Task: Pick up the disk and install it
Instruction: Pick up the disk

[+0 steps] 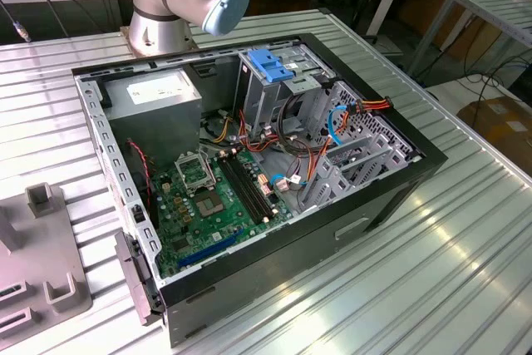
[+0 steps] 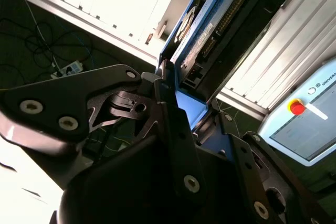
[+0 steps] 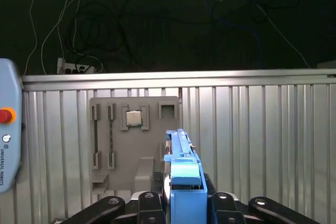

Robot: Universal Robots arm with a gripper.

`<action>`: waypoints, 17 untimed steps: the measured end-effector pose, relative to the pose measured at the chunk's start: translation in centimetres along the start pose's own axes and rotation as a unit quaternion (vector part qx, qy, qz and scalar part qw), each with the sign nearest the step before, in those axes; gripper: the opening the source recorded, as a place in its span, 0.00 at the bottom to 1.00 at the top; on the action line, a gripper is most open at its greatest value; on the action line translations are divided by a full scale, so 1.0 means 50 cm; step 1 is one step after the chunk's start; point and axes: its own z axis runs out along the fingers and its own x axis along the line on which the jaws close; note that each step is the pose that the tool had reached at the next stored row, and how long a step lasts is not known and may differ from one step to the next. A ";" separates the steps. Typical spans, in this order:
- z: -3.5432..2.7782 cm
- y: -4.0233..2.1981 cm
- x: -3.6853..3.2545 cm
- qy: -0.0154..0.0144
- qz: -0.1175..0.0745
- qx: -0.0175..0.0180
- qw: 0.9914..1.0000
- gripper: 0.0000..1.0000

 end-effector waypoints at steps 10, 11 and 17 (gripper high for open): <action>0.000 -0.034 0.004 0.000 0.000 0.000 1.000 0.37; 0.001 -0.035 0.004 0.000 0.000 0.000 1.000 0.37; 0.001 -0.049 0.003 0.000 0.000 0.000 1.000 0.37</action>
